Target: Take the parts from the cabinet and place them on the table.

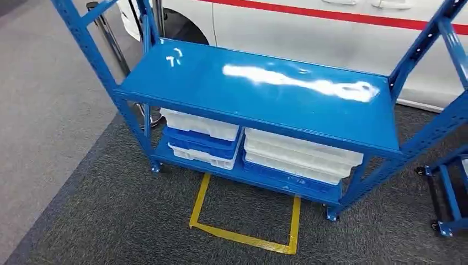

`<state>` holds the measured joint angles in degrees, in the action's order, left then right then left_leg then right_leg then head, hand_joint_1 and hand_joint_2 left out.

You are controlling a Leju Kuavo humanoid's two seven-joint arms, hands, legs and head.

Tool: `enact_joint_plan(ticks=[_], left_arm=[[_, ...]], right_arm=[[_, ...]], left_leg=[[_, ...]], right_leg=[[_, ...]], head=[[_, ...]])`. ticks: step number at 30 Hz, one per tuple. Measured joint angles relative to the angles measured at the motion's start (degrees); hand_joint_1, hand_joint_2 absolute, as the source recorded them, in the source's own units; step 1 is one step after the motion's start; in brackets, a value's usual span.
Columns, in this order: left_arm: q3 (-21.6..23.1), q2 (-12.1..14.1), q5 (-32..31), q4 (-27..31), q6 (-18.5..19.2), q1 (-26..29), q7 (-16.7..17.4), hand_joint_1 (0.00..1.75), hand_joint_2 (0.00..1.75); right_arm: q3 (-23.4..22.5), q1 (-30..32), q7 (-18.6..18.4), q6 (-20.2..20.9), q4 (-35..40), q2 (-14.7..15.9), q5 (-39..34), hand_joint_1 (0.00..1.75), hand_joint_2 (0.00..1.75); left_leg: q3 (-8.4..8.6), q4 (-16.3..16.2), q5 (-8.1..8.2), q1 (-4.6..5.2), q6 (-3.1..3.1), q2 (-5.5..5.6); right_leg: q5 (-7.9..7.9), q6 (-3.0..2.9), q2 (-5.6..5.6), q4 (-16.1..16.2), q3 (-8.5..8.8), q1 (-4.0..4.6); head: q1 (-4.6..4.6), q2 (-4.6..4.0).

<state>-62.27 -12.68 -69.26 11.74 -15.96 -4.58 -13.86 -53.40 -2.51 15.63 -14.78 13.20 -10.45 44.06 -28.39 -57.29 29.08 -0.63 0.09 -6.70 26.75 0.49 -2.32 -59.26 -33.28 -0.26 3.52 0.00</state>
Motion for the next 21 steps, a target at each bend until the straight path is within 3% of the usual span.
enact_joint_plan(ticks=[1, 2, 3, 4, 6, 7, 8, 11, 12, 14, 15, 17, 18, 21], left_arm=[[0.0, 0.0, 0.0, 0.0, 0.0, -0.1, 0.0, 0.00, 0.00], [0.0, 0.0, 0.0, 0.0, 0.0, -0.1, 0.0, 0.00, 0.00], [0.0, 0.0, 0.0, 0.0, 0.0, 0.0, 0.0, 0.00, 0.00], [0.0, 0.0, 0.0, 0.0, 0.0, 0.1, 0.0, 0.00, 0.00], [0.0, 0.0, 0.0, 0.0, 0.0, 0.2, 0.1, 0.00, 0.00], [0.0, 0.0, 0.0, 0.0, 0.0, 0.3, 0.1, 0.00, 0.00], [0.0, 0.0, 0.0, 0.0, 0.0, 0.4, 0.2, 0.00, 0.00], [0.0, 0.0, -0.1, 0.0, 0.0, 0.4, 0.2, 0.00, 0.00], [0.0, 0.1, -0.2, 0.0, 0.0, 0.4, 0.2, 0.00, 0.00], [0.0, 0.1, -0.3, 0.0, 0.0, 0.2, 0.2, 0.00, 0.00], [0.0, 0.1, -0.5, 0.0, 0.0, 0.2, 0.3, 0.00, 0.00], [0.0, 0.0, -0.5, 0.0, 0.0, 0.3, 0.4, 0.00, 0.00], [0.0, 0.0, -0.5, 0.0, 0.0, 0.2, 0.4, 0.00, 0.00], [0.0, 0.0, -0.5, 0.0, 0.0, 0.3, 0.4, 0.00, 0.00]], right_arm=[[0.0, 0.0, 0.0, 0.0, 0.0, 0.0, 0.0, 0.00, 0.00], [0.0, 0.0, 0.0, 0.0, 0.0, 0.0, 0.2, 0.00, 0.00], [0.0, -0.1, 0.0, 0.1, 0.0, 0.0, 0.3, 0.00, 0.00], [0.0, -0.2, -0.1, 0.5, 0.0, 0.0, 0.6, 0.00, 0.00], [0.2, -0.2, -0.4, 0.9, 0.0, 0.0, 0.9, 0.00, 0.00], [0.3, -0.2, -0.6, 0.8, 0.0, 0.0, 1.0, 0.00, 0.00], [0.4, -0.2, -0.7, 0.8, 0.0, 0.0, 1.1, 0.00, 0.00], [0.5, -0.2, -1.5, 0.7, 0.0, -0.1, 1.2, 0.00, 0.00], [0.5, -0.2, -2.0, 0.5, 0.0, -0.1, 1.1, 0.00, 0.00], [0.5, -0.2, -2.7, -0.2, 0.0, -0.1, 1.1, 0.00, 0.00], [0.5, -0.2, -3.0, -0.3, 0.0, -0.1, 1.1, 0.00, 1.75], [0.4, -0.2, -3.5, -0.5, 0.0, -0.1, 1.2, 0.00, 1.75], [0.4, -0.2, -3.6, -0.7, 0.0, -0.1, 1.2, 0.00, 1.75], [0.4, -0.2, -3.7, -0.8, 0.0, -0.1, 1.3, 0.00, 1.75]], left_leg=[[0.17, 0.0, 0.24, 0.01, -0.40, -0.38], [-0.02, -1.0, 1.14, -0.38, -0.68, 1.83], [-1.41, -3.7, 3.17, -0.38, -0.71, 4.20], [-3.55, -8.2, 5.56, -0.43, -0.78, 5.35], [-8.05, -17.0, 8.74, -0.43, -1.00, 6.14], [-8.98, -18.4, 8.26, -0.43, -0.98, 6.17], [-8.67, -17.1, 6.46, -0.43, -0.90, 6.17], [-3.18, -3.2, -1.65, -0.43, -0.17, 6.52], [-2.61, -1.4, -0.92, -0.12, 0.02, 7.04], [-2.89, -1.2, -1.07, 0.01, 0.27, 7.02], [-2.89, -1.3, -1.13, 0.13, 0.45, 7.02], [-2.34, -0.3, -1.91, -0.50, 1.51, 6.54], [-2.36, -0.1, -2.08, -0.49, 1.92, 6.49], [-2.73, -0.2, -2.10, -0.39, 2.07, 6.00]], right_leg=[[-0.33, -0.52, 0.56, 0.5, 0.31, -0.43], [-0.55, -0.85, 0.88, 0.9, 0.46, -0.70], [-0.61, -1.31, 1.17, 1.0, 0.40, -0.77], [-0.68, -1.56, 1.55, 0.9, 0.27, -0.72], [-0.63, -1.74, 2.38, 0.8, 0.21, -0.46], [-0.58, -1.80, 2.75, 0.7, 0.24, -0.41], [-0.49, -1.80, 3.14, 0.6, 0.33, -0.39], [-0.18, -1.38, 3.95, 0.3, 0.62, -0.40], [0.02, -1.02, 4.01, -0.1, 0.41, 0.02], [-0.14, -0.38, 4.16, -0.1, 0.09, -0.13], [-0.30, -0.02, 4.19, 0.1, 0.18, -0.19], [0.23, 0.58, 4.02, -0.5, 0.21, -0.42], [1.84, 0.81, 3.41, -2.3, -0.64, -0.32], [8.16, 1.49, 3.06, -14.7, -6.48, -0.56]], head=[[-0.04, -0.02], [0.00, 0.00], [-0.06, 0.00], [-0.13, 0.00], [-0.11, 0.00], [-0.13, 0.00], [-0.11, -0.02], [-0.11, 0.00], [-0.11, 0.00], [-0.09, 0.00], [-0.09, 0.00], [-0.11, 0.00], [0.07, 0.00], [0.04, 0.00]])
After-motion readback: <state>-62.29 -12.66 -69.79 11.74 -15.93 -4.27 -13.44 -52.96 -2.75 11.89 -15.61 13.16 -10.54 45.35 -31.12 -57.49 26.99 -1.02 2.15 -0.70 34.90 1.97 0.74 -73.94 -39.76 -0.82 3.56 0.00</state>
